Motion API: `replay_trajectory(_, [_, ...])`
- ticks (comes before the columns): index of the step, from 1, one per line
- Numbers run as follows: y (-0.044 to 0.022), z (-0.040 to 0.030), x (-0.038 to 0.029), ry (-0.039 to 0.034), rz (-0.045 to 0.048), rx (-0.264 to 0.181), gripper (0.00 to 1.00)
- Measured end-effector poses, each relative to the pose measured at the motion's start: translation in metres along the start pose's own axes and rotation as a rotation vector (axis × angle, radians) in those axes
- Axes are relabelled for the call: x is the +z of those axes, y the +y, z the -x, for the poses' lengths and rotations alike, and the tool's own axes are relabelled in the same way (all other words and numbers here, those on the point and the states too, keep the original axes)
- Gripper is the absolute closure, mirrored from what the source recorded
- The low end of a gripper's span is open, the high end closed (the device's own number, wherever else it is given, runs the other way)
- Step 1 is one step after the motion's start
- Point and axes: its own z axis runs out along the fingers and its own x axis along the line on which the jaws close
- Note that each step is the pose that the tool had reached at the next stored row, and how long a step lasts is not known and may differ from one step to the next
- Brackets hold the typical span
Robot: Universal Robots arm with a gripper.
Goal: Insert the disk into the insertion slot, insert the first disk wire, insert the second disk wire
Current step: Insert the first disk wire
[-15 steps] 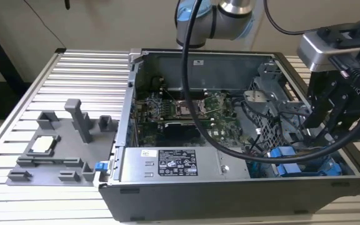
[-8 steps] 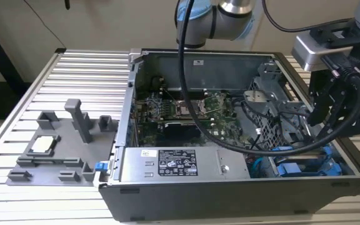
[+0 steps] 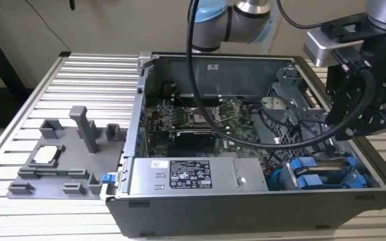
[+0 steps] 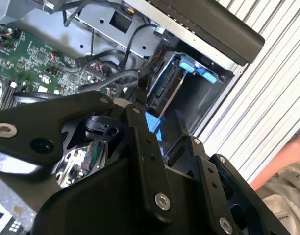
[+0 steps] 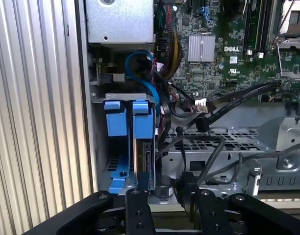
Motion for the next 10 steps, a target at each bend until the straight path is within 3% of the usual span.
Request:
replay_trajectory(3, [0.0008, 0.004, 0.0011, 0.0177, -0.0152, -0.015, 0.6])
replay_trajectory(5, [0.0012, 0.007, 0.0019, 0.027, -0.0318, -0.023, 0.6])
replay_trajectory(8, [0.002, 0.0117, 0.0039, 0.0277, -0.0591, -0.033, 0.6])
replay_trajectory(10, [0.0023, 0.0134, 0.0052, 0.0288, -0.0699, -0.048, 0.6])
